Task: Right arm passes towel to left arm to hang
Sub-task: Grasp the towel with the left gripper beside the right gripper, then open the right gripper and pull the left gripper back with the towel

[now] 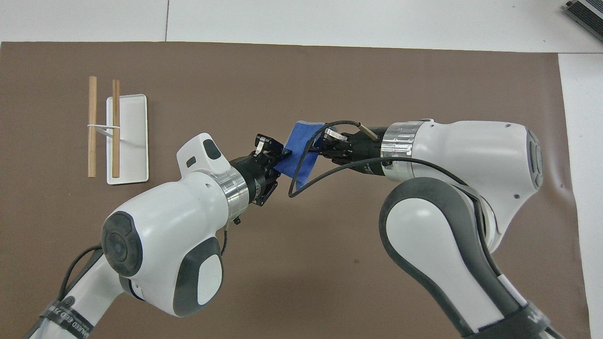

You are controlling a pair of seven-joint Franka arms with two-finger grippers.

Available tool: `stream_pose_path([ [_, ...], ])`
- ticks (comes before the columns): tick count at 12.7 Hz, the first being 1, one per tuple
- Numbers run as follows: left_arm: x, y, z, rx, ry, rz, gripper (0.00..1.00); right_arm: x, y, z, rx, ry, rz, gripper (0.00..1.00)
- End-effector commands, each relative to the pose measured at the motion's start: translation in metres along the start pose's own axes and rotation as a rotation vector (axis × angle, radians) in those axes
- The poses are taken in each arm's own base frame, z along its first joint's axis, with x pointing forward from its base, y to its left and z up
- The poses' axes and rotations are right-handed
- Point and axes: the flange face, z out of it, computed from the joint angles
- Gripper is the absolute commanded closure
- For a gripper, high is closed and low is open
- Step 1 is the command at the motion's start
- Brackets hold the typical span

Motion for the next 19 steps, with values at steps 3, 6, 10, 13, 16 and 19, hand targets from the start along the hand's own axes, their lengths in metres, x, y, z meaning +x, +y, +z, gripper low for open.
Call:
stream_pose_path([
  [3,0.007,-0.004,0.0,0.002,0.006,0.072,1.0,-0.002,-0.001,-0.007,0.011,-0.011,0.02,1.0],
  [6,0.015,-0.002,-0.001,0.001,0.012,0.156,1.0,0.0,0.001,-0.009,0.001,-0.004,0.012,0.42],
  [10,0.069,0.008,-0.009,-0.002,0.061,0.295,1.0,0.0,0.015,-0.021,-0.088,0.031,-0.045,0.17],
  [13,0.131,0.014,-0.019,0.014,0.112,0.386,1.0,0.003,0.032,-0.043,-0.268,0.022,-0.142,0.09],
  [16,0.195,0.011,-0.025,0.037,0.161,0.448,1.0,0.0,0.043,-0.063,-0.486,0.024,-0.261,0.06],
  [19,0.253,0.007,-0.04,0.052,0.215,0.481,1.0,0.007,0.041,-0.082,-0.635,0.045,-0.341,0.03],
])
